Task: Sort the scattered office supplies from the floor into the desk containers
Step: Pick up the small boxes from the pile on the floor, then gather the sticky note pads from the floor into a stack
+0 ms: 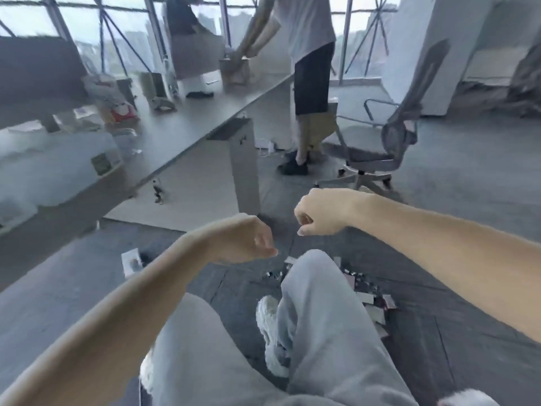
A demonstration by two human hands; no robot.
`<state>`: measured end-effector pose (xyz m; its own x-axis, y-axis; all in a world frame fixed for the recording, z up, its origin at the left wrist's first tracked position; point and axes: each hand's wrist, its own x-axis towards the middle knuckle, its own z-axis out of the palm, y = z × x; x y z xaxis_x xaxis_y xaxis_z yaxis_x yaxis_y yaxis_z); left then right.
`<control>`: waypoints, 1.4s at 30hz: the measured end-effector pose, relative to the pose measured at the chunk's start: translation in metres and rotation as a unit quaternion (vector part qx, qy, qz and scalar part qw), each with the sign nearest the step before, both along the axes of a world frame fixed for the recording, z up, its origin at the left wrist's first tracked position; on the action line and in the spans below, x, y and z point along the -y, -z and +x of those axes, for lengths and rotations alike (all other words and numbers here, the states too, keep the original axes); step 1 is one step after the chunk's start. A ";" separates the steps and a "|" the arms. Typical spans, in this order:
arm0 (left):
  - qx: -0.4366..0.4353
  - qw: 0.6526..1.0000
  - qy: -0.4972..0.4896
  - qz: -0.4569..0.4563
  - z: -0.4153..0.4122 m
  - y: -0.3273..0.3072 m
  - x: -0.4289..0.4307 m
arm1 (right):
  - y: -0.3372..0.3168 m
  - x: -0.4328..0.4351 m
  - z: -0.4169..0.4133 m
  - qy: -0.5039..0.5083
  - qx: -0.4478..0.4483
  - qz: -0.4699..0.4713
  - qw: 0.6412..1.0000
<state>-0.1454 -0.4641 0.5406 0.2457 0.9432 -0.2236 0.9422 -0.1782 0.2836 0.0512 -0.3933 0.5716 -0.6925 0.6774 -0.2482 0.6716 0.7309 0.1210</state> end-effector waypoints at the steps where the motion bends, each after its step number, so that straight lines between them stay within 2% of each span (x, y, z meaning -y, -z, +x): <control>1: 0.003 1.000 0.012 -0.001 0.017 0.008 -0.003 | 0.008 0.003 0.017 0.026 -0.002 -0.005 1.000; 8: -0.011 0.995 0.055 -0.087 0.084 0.086 -0.034 | 0.081 0.017 0.111 0.200 -0.059 -0.076 0.975; 15: -0.019 0.979 0.091 -0.181 0.154 0.188 -0.101 | 0.180 -0.004 0.186 0.373 -0.092 -0.158 0.909; 18: 0.025 0.978 0.063 -0.199 0.181 0.233 -0.137 | 0.230 -0.030 0.212 0.420 -0.111 -0.183 0.882; 24: 0.064 0.963 -0.059 -0.256 0.206 0.359 -0.209 | 0.353 -0.108 0.253 0.471 -0.115 -0.230 0.844; 30: 0.104 0.923 -0.156 -0.336 0.219 0.489 -0.251 | 0.495 -0.182 0.258 0.535 -0.136 -0.285 0.784; 37: 0.100 0.904 -0.247 -0.334 0.200 0.600 -0.291 | 0.632 -0.210 0.256 0.602 -0.103 -0.318 0.725; 42: 0.048 0.928 -0.236 -0.284 0.175 0.651 -0.281 | 0.694 -0.206 0.256 0.663 -0.089 -0.261 0.695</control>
